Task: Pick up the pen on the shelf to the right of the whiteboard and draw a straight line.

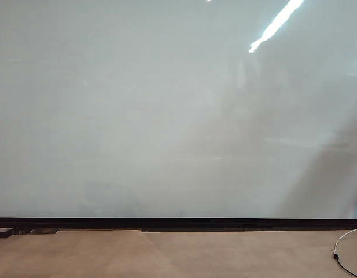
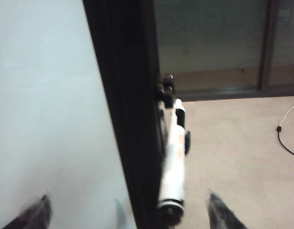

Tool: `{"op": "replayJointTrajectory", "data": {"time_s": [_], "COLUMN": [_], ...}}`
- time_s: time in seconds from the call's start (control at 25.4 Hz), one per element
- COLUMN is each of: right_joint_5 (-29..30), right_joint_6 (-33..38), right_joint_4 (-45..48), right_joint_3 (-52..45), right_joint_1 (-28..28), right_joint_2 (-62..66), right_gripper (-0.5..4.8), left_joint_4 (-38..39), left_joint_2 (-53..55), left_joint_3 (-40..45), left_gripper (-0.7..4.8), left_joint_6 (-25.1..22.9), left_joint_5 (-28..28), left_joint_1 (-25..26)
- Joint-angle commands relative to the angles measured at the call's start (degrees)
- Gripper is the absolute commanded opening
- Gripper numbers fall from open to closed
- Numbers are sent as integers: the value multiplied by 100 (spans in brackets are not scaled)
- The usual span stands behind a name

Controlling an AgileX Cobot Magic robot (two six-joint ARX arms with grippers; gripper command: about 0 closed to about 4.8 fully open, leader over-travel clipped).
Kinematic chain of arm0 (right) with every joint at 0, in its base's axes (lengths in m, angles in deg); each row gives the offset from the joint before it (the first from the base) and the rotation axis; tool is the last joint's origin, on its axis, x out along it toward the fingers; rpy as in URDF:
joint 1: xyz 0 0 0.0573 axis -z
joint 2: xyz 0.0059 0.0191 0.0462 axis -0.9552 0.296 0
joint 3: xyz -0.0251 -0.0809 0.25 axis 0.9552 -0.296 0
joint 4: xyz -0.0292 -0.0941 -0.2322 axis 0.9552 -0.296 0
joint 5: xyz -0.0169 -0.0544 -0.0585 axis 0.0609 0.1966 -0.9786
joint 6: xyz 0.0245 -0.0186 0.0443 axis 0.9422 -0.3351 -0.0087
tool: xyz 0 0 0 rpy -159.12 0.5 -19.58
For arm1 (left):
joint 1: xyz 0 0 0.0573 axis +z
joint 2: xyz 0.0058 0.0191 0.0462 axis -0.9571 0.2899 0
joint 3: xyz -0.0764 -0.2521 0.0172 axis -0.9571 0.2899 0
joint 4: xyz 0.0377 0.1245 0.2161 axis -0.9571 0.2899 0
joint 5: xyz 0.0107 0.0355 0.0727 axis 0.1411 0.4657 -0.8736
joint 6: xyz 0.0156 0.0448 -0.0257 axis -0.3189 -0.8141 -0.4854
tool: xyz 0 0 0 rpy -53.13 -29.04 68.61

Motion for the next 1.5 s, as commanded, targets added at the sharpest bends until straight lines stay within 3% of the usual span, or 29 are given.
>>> {"op": "replayJointTrajectory", "data": {"time_s": [0.04,0.43,1.26,1.38,1.5], "right_joint_5": [24,-133,-284,-339,-339], "right_joint_6": [-72,9,-111,-111,-133], "right_joint_4": [212,1541,1550,1550,1552], "right_joint_3": [92,155,1029,1029,1029], "right_joint_1": [-24,-52,-409,-374,-369], "right_joint_2": [120,1010,1897,1897,1897], "right_gripper": [424,422,416,365,365], "left_joint_4": [-37,-35,-37,-35,-35], "left_joint_2": [0,0,0,0,0], "left_joint_3": [-20,-20,-20,-20,-20], "left_gripper": [-5,-5,-5,-5,-5], "left_joint_6": [-11,-11,-13,-11,-11], "left_joint_5": [11,9,11,11,11], "left_joint_1": [-2,-2,-2,-2,-2]}}
